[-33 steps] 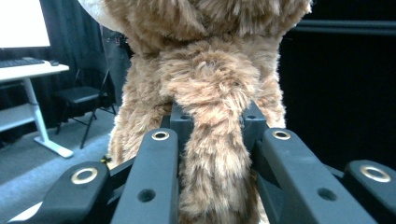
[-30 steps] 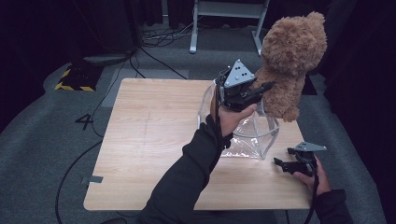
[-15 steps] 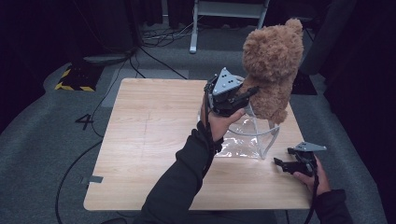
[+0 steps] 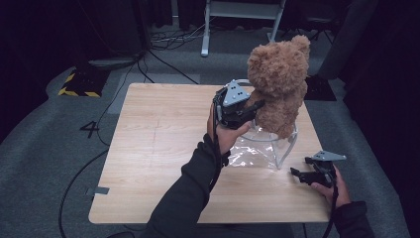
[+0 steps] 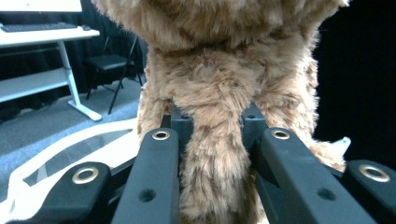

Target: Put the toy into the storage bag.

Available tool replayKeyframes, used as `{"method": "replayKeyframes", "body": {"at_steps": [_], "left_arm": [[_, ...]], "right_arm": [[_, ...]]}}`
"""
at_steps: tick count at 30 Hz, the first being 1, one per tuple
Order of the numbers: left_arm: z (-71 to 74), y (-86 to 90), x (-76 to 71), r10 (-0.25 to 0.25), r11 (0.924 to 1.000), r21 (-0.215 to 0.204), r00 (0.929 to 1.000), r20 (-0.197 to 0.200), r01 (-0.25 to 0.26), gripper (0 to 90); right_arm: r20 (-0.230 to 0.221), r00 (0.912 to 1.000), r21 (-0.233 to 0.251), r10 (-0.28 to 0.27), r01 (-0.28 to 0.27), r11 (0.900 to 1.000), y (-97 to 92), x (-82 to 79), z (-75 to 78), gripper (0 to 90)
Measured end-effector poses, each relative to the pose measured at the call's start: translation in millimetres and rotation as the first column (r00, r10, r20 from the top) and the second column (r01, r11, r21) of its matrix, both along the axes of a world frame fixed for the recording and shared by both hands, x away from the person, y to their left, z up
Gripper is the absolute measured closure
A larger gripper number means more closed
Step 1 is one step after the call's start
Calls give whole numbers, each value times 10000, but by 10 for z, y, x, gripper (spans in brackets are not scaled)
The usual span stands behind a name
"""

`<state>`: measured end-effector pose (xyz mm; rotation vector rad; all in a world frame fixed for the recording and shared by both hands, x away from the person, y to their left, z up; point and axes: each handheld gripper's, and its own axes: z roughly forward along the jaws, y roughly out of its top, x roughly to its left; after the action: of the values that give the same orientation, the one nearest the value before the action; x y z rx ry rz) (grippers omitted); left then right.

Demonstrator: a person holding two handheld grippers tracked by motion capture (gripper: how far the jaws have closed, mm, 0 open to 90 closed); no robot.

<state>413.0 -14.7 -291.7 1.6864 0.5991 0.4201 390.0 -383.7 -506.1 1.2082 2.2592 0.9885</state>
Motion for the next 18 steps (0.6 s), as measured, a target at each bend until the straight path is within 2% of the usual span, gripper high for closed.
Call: {"method": "replayKeyframes", "body": {"at_steps": [5, 8, 11, 15, 18], "left_arm": [[-84, 8, 23, -84, 9997, 227, 9997, -224, 90, 751], [-133, 13, 41, -35, 9986, 525, 9994, -354, 53, 751], [-180, 36, 61, -34, 9984, 570, 9990, -444, 59, 751], [-215, 30, 61, -116, 9964, 830, 9991, -397, 148, 752], [-251, 52, 38, 12, 9956, 932, 9995, -320, 18, 753]], "right_arm": [[-2, 10000, 3, 1, -1, 10000, 0, 0, 0, 162], [-5, 10000, 3, -1, 1, 10000, 0, 0, 0, 162], [-5, 10000, 3, -2, 2, 10000, 0, 0, 0, 163], [-5, 10000, 3, 0, 0, 10000, 0, 0, 0, 162], [-4, 10000, 3, -2, 2, 10000, 0, -1, 0, 162]]}}
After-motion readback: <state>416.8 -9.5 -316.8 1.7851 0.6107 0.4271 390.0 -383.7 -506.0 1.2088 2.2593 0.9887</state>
